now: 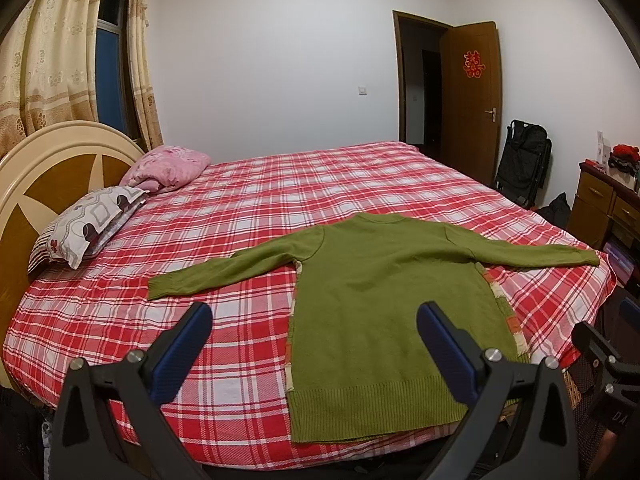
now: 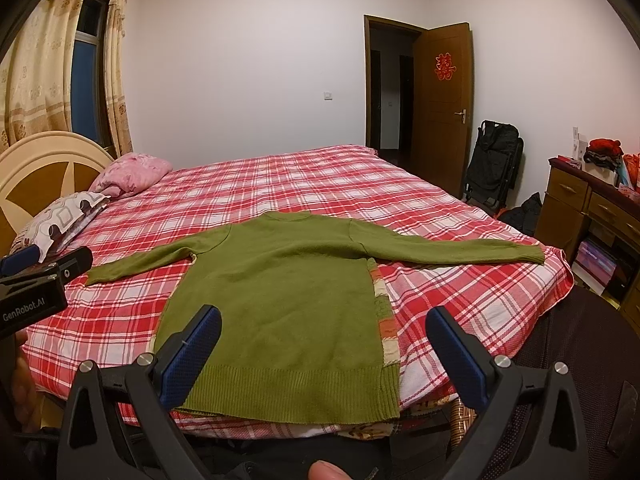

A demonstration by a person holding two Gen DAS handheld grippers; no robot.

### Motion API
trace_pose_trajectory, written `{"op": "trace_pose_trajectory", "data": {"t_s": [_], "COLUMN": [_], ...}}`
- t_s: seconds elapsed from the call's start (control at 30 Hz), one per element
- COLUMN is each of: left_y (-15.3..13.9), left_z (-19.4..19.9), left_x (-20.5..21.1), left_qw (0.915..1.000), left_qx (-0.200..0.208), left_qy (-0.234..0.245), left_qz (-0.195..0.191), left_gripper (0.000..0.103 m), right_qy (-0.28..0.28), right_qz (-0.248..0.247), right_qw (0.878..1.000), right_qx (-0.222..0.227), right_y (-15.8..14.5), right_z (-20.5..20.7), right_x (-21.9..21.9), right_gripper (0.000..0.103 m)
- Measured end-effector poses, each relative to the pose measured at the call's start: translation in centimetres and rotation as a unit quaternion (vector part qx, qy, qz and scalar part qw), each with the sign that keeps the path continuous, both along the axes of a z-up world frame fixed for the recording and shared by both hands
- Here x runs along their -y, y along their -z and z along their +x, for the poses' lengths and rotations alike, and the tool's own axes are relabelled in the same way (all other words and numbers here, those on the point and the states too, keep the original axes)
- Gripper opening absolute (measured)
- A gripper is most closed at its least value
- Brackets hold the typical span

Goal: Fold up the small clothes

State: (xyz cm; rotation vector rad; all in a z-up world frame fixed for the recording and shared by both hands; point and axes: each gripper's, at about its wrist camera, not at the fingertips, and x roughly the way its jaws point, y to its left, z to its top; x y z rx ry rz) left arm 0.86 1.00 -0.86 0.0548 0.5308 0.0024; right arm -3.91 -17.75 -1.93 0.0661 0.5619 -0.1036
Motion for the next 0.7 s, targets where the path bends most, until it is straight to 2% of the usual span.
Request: {"op": "trace_pose_trajectory", "data": {"t_s": [0.7], "left_y": [0.43], "left_z": [0.56], "left_x": [-0.32], "left_qw": [1.0000], "left_qx": [-0.001], "left_qy": [-0.002], "left_qz": [0.000], "left_gripper": [0.103], "right_qy": [-0.002], "right_qz": [0.001], "right_qw": [1.000], "right_qx": [-0.011], "right_y": [0.53], "right_z": [0.46], "right_x": [0.19], "right_gripper": [0.102]}}
